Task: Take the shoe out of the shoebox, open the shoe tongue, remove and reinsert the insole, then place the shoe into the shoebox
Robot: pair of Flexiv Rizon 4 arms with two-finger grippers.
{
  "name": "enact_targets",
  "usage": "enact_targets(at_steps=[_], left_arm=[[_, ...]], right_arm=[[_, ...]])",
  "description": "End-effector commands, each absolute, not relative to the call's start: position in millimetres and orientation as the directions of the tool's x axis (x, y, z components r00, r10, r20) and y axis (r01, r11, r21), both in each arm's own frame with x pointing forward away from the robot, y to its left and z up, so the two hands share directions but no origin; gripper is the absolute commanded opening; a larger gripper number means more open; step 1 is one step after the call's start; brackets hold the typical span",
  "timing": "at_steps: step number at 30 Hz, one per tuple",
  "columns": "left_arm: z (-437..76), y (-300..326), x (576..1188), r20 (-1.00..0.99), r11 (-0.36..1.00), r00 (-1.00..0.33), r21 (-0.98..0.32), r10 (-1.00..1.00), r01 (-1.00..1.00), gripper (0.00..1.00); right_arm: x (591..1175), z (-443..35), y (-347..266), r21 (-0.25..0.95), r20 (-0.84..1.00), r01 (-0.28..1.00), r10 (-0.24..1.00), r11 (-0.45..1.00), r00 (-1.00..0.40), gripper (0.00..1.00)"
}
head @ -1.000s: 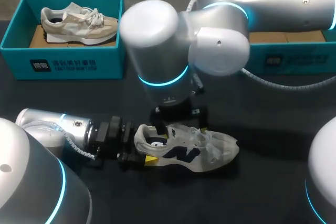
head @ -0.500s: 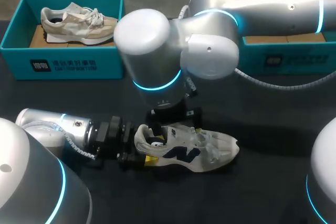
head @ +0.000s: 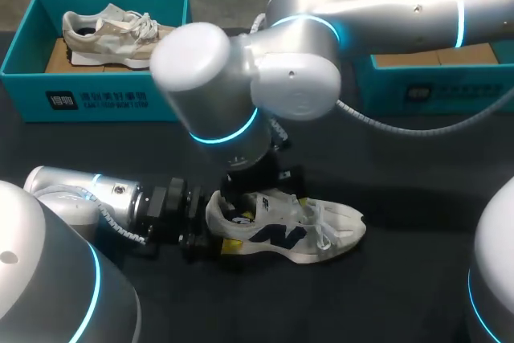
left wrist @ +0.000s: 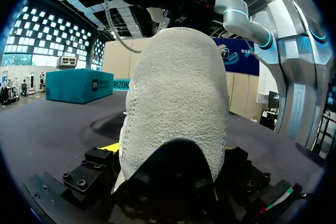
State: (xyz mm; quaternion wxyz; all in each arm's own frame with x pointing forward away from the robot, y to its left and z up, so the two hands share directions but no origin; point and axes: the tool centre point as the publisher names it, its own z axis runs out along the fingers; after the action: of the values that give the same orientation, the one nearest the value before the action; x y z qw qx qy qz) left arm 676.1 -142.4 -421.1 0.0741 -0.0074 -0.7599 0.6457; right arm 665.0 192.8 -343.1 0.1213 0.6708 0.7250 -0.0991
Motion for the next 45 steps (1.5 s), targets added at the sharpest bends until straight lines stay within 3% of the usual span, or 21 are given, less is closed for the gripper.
enact_targets(at_steps=[1,22,32,36,42,45], left_arm=[[-423.5,-141.1,675.9,0.104,0.167,-0.989,-0.982,0.107,-0.085,0.0],[-423.5,-141.1,675.9,0.104,0.167,-0.989,-0.982,0.107,-0.085,0.0],[-423.5,-141.1,675.9,0.104,0.167,-0.989,-0.982,0.107,-0.085,0.0],[-423.5,-141.1,675.9,0.104,0.167,-0.989,-0.982,0.107,-0.085,0.0],[-423.5,-141.1,675.9,0.104,0.167,-0.989,-0.982,0.107,-0.085,0.0],[-423.5,-141.1,675.9,0.104,0.167,-0.989,-0.982,0.107,-0.085,0.0]], right_arm=[[659.0,-349.8,190.8,0.111,-0.357,0.98,0.913,-0.166,0.195,1.0],[652.5,-323.7,159.6,0.138,-0.308,0.962,0.913,-0.235,0.267,1.0],[654.1,-325.0,158.8,0.091,-0.24,0.964,0.934,-0.249,0.264,1.0],[653.7,-326.8,166.4,0.077,-0.21,0.971,0.948,-0.228,0.239,0.85],[647.1,-318.9,176.5,0.069,-0.191,0.973,0.954,-0.22,0.23,0.51],[644.6,-316.1,178.0,0.069,-0.179,0.974,0.958,-0.217,0.226,0.49]])
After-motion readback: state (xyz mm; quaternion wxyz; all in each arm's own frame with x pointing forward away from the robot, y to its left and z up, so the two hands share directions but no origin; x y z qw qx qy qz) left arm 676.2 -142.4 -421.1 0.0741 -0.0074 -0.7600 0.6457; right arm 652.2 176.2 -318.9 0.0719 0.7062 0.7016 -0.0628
